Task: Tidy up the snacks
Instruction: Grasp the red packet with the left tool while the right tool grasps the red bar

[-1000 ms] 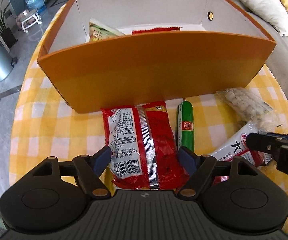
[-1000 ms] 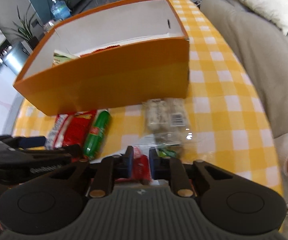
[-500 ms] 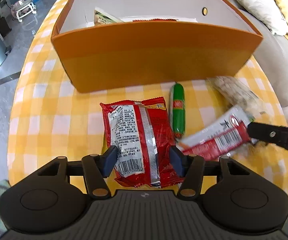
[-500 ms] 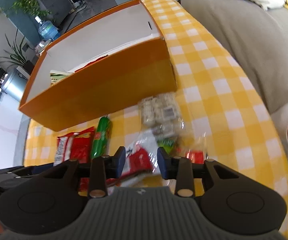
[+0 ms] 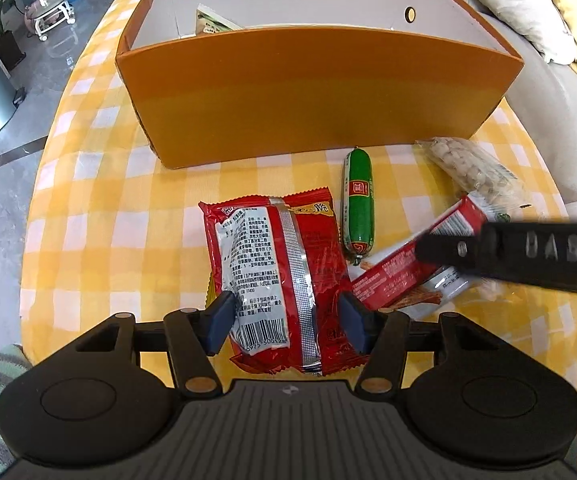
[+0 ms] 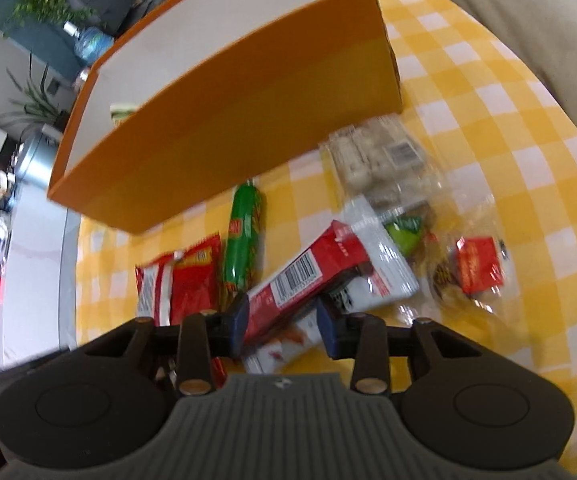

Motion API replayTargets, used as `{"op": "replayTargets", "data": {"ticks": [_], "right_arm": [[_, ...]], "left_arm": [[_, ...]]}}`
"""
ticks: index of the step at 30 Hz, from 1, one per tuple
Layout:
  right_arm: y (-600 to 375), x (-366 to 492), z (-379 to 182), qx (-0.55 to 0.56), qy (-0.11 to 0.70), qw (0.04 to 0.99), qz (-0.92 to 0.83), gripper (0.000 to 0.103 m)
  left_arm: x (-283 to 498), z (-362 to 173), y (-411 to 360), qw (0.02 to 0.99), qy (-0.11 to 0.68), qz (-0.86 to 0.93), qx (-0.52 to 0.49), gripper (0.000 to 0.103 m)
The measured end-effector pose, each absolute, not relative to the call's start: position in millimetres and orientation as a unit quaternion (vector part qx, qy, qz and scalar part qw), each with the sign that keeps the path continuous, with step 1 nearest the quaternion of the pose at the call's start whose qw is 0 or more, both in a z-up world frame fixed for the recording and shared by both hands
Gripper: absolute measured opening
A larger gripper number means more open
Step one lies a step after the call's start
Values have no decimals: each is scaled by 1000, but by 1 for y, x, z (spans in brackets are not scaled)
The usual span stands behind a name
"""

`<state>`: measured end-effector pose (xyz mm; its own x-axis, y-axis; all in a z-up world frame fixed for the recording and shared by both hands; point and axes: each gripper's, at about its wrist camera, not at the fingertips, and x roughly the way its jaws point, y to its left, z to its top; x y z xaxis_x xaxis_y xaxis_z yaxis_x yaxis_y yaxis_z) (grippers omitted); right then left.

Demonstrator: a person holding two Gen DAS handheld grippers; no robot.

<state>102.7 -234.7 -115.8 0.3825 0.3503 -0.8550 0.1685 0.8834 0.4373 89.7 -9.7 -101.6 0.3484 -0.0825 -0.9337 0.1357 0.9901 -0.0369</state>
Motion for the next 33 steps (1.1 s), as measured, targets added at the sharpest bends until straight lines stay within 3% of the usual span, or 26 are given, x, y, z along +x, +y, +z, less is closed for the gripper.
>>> {"op": "replayTargets", "data": {"ticks": [5,13,23,25,31,33], "right_arm": [[-227,112,-117,231,546,805,38,41],[-187,119,-117,111,530,840,32,40],[-168,118,-124,24,519,852,56,41],[-170,119,-124,31,522,850,64,26],[-179,115,-121,57,531,842,78,21],[-183,115,-117,63,529,842,78,11]], "left_arm": [[91,-103,-9,819,569,-69,23,64],[94,-108,-10,816,574,-63,29,66],[96,-111,-11,813,579,-55,41,76],[97,-112,-10,812,580,-54,41,77],[99,-112,-10,812,579,-54,42,81],[100,-112,-10,813,579,-52,41,83]]}}
